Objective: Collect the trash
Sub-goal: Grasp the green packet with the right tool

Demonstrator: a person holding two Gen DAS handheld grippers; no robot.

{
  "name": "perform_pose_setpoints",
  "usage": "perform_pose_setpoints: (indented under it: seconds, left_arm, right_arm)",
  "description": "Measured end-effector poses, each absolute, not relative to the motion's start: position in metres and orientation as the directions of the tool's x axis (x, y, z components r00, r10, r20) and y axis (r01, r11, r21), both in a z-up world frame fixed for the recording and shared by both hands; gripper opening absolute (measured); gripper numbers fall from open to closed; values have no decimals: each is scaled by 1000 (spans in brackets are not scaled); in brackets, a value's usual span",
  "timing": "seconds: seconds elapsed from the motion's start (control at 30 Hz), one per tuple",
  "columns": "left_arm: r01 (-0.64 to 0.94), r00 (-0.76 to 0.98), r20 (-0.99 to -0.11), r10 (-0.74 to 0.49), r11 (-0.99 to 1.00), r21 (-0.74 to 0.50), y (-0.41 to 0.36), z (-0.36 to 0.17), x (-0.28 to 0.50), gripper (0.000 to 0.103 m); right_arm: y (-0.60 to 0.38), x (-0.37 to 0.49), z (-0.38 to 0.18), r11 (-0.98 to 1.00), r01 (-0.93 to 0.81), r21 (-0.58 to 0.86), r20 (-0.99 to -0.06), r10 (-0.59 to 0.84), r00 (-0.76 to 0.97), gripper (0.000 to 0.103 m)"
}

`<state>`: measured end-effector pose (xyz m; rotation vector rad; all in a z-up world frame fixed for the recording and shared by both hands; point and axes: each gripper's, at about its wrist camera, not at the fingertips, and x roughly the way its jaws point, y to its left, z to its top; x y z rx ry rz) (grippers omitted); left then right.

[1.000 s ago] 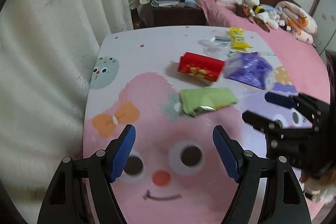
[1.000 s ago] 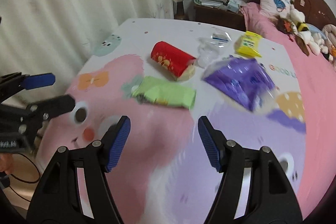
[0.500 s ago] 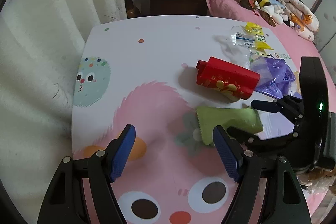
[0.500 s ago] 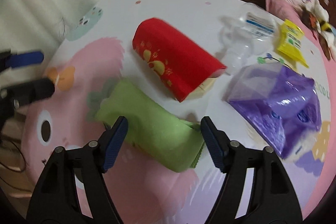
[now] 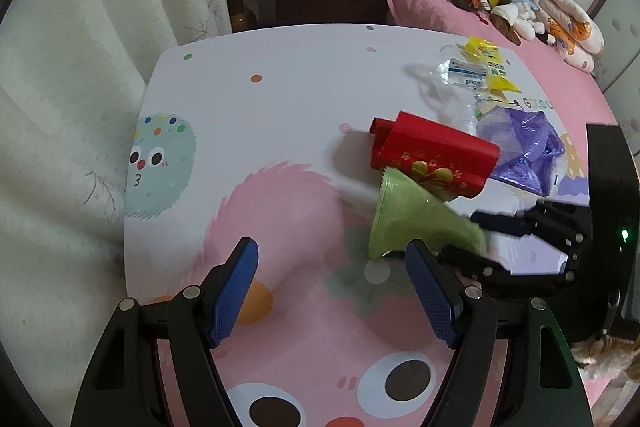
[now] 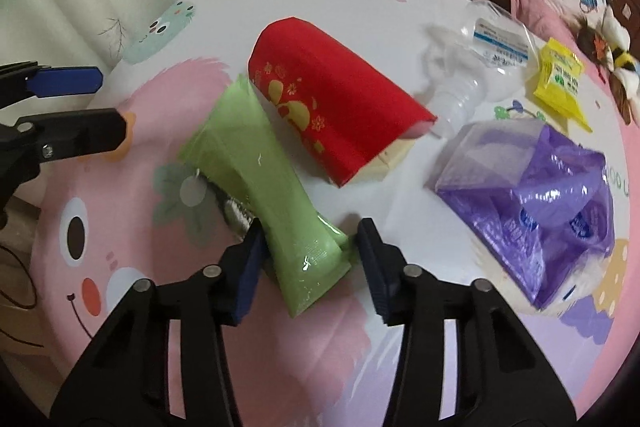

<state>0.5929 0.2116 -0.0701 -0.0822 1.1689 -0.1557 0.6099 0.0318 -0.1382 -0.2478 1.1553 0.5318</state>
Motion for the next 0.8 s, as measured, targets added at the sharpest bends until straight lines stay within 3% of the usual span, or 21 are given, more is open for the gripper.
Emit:
perform_pose_setpoints:
  seconds: [0.17,0.5,0.8]
  left_arm:
    - [102,388,-902,-187,982,-160,201,-63,599,78]
    - [147,433,-869,-240,970,-194,179,-31,625,78]
    - [274,332,-886,-323,932,-236,147,-40,654,79]
  right_arm:
    - [21,589,-131,854,-502,134,-912,304,274,30]
    - [-38,554,-87,915,-328,233,-853,355,382,28]
    - [-84,560,-70,961,-53,271,-832,262,489,25]
